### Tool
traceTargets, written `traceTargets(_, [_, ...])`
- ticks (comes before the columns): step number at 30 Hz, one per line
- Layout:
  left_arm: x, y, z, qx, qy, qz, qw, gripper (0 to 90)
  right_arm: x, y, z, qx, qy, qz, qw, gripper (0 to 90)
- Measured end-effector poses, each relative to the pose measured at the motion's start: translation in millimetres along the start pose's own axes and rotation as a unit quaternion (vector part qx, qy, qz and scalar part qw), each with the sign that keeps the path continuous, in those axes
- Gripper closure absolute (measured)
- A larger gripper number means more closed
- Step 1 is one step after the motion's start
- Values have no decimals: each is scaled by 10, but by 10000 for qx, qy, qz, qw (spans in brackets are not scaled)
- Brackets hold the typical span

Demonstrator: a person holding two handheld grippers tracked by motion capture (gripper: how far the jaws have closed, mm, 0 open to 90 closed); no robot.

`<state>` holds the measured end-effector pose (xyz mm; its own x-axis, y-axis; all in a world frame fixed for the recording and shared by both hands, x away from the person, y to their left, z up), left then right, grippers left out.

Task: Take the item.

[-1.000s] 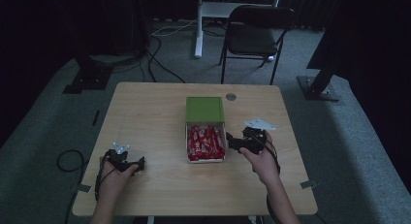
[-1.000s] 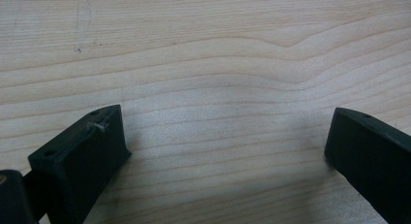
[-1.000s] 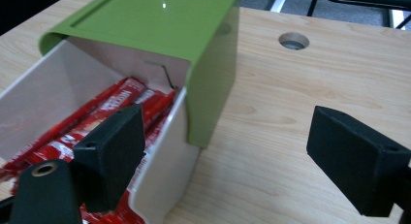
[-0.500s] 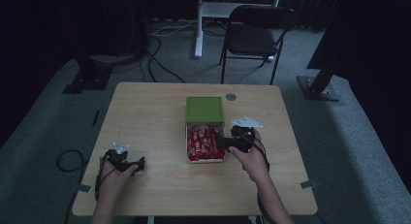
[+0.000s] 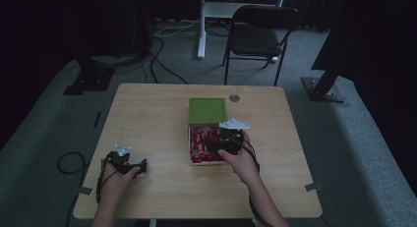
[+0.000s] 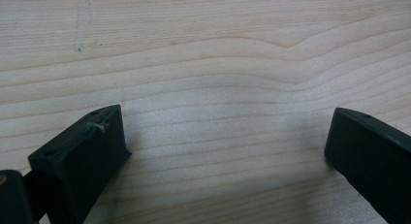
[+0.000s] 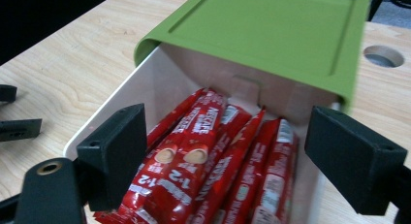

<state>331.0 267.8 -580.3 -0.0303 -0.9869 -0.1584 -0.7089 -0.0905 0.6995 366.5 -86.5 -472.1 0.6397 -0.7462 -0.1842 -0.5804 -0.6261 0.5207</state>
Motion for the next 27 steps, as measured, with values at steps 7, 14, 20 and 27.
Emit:
traceTargets(7, [0, 0, 0, 4, 0, -2, 10000, 19, -72, -146, 32, -146, 53, -7, 9999, 235])
traceTargets(14, [-1, 0, 0, -1, -7, 0, 10000, 19, -111, -307, 101, -364, 304, -321, 9984, 421])
traceTargets(20, [0, 1, 1, -4, -1, 2, 10000, 19, -97, -352, 139, -401, 160, -276, 9987, 481])
traceTargets(27, [0, 0, 0, 2, 0, -1, 10000, 19, -59, -410, 167, -575, 28, -5, 9983, 571])
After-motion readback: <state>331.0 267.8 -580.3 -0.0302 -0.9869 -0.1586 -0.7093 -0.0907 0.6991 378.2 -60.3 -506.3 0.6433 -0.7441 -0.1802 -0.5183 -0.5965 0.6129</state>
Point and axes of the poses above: each handheld gripper's, and its own axes: y roughly backward along the jaws, z roughly out of its underside, x roughly to its right, the point moved 2 cm from there along -y, roughly forward along the jaws, and after that the axes turned 11 degrees about -z, right-handed, at the moved point
